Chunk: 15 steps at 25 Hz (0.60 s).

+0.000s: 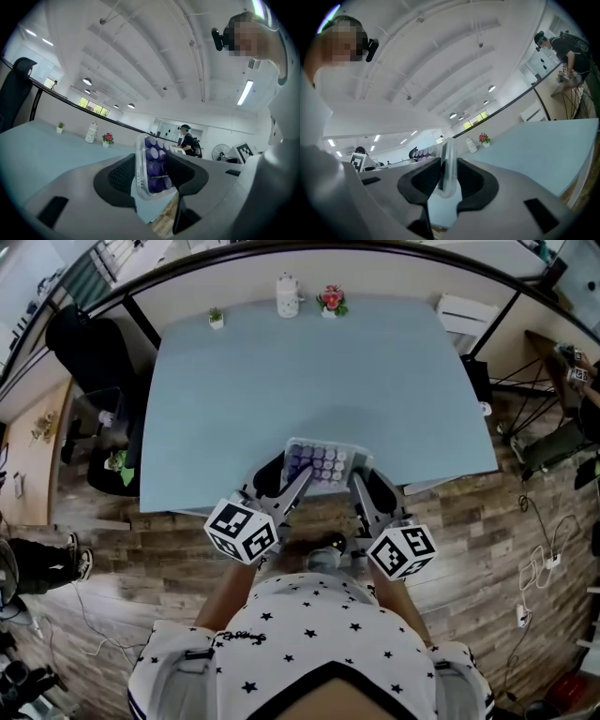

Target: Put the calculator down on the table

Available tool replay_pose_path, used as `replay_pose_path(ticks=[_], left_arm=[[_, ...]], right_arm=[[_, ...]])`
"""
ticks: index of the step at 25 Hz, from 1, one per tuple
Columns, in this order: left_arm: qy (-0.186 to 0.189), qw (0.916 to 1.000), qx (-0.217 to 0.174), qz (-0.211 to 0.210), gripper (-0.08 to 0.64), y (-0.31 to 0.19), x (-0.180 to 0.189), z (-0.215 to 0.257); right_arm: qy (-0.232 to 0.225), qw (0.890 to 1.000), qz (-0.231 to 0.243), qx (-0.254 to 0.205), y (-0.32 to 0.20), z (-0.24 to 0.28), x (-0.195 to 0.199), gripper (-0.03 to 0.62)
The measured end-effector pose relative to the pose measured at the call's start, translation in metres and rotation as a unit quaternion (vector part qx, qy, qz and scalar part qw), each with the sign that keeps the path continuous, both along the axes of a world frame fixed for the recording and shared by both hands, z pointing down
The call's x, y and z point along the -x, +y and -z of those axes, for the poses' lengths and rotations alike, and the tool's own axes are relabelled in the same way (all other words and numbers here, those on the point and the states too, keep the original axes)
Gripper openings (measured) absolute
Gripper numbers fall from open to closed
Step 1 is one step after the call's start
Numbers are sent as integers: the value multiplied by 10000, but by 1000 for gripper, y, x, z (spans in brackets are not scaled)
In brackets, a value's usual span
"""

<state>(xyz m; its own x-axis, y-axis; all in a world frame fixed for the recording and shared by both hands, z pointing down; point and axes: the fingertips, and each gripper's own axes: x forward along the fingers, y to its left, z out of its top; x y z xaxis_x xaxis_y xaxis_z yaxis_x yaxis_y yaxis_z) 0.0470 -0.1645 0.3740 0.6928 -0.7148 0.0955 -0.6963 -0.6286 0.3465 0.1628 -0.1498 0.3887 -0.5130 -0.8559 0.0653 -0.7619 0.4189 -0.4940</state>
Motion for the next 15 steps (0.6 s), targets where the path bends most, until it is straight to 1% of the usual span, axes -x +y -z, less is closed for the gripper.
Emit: replay_pose_path(ticks=[10, 15], left_arm=[[-54, 9996, 109, 238, 215, -32, -34, -16], [-96, 9991, 262, 317, 216, -43, -38, -31]], right_arm=[[16, 9996, 263, 105, -37, -16, -35, 101], [-2, 9991, 321, 275, -50, -30, -38, 101]])
